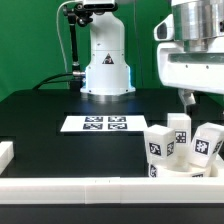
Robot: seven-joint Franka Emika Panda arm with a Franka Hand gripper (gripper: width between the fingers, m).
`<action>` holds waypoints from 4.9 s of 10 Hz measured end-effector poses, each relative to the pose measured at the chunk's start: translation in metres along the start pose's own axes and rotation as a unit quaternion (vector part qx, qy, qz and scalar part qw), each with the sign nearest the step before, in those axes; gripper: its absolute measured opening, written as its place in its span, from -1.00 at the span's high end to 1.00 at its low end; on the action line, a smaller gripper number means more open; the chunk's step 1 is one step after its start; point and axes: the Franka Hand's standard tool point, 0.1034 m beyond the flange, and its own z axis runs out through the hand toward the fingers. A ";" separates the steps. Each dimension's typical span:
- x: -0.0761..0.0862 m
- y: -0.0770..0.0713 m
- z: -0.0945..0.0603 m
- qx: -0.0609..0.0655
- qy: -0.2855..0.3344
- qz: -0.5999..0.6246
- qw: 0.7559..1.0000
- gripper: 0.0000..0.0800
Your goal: Assemble stool
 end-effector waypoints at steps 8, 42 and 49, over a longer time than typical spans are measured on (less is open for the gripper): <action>-0.021 -0.009 0.002 -0.013 0.019 -0.394 0.919 -0.62; 0.001 0.002 0.021 -0.005 0.079 -0.136 0.987 0.15; -0.008 0.000 0.021 0.029 0.053 0.192 0.979 0.15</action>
Offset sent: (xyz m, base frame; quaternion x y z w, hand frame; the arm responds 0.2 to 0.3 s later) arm -0.0044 0.0084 -0.0020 -0.0195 0.0352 -0.3232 0.9455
